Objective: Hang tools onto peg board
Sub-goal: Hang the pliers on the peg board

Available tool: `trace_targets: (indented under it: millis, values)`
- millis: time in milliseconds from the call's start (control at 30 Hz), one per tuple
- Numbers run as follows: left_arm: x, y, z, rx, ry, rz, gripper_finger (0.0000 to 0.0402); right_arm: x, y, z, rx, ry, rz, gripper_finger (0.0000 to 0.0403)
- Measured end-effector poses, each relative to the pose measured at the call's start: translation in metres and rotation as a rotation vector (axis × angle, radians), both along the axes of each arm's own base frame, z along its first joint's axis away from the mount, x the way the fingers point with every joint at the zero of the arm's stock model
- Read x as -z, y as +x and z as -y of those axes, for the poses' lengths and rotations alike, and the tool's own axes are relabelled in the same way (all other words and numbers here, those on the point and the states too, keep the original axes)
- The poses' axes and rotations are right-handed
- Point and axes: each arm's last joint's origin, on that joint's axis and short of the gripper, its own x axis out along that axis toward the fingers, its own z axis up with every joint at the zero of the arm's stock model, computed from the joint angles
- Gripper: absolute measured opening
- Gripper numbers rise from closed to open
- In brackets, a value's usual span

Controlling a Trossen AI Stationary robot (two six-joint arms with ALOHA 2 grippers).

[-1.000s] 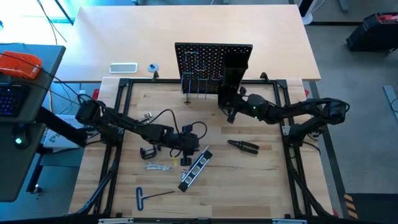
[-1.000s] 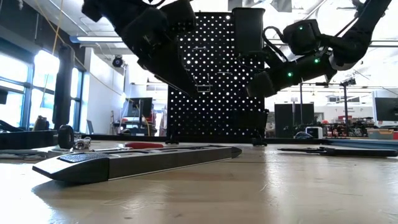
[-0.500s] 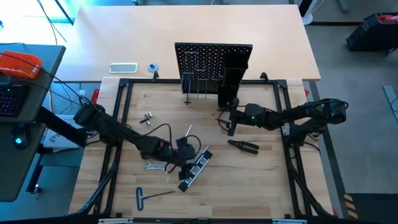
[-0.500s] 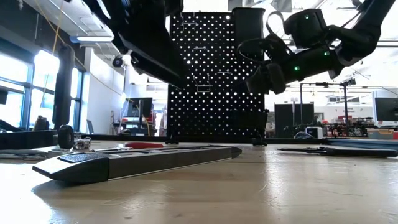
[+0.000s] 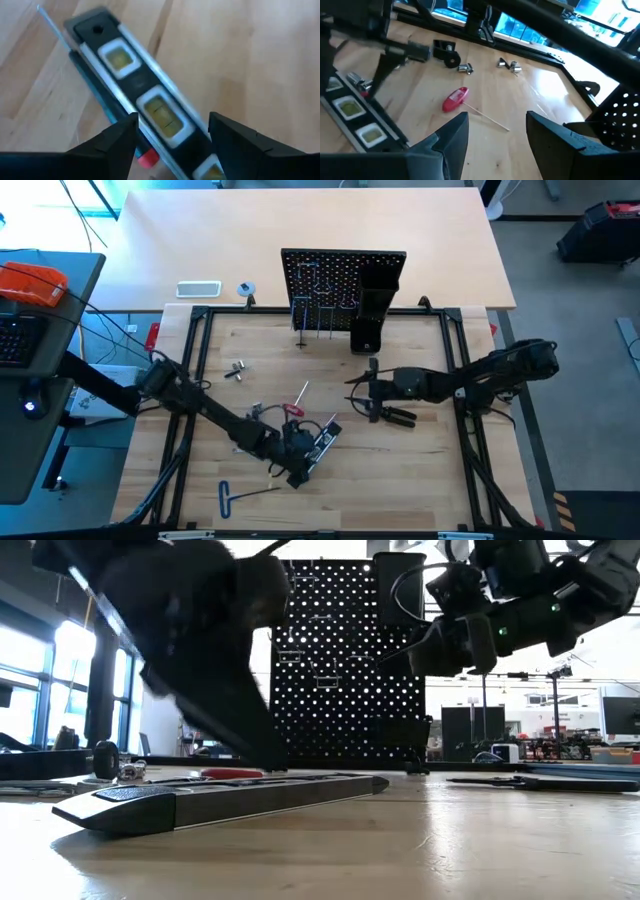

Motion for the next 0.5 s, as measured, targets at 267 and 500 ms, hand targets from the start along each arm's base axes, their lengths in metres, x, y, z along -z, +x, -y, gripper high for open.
trace_targets:
  millis: [267, 500]
  values:
    - [0.019, 0.021, 0.008, -0.011, 0.121, -0.001, 0.0234, 0.0, 0.0, -0.007, 0.004, 0.055, 0.007, 0.0193]
    - [0.03, 0.035, -0.002, -0.044, 0.288, -0.056, 0.0228, 0.003, -0.001, -0.007, 0.018, 0.097, -0.025, 0.0193]
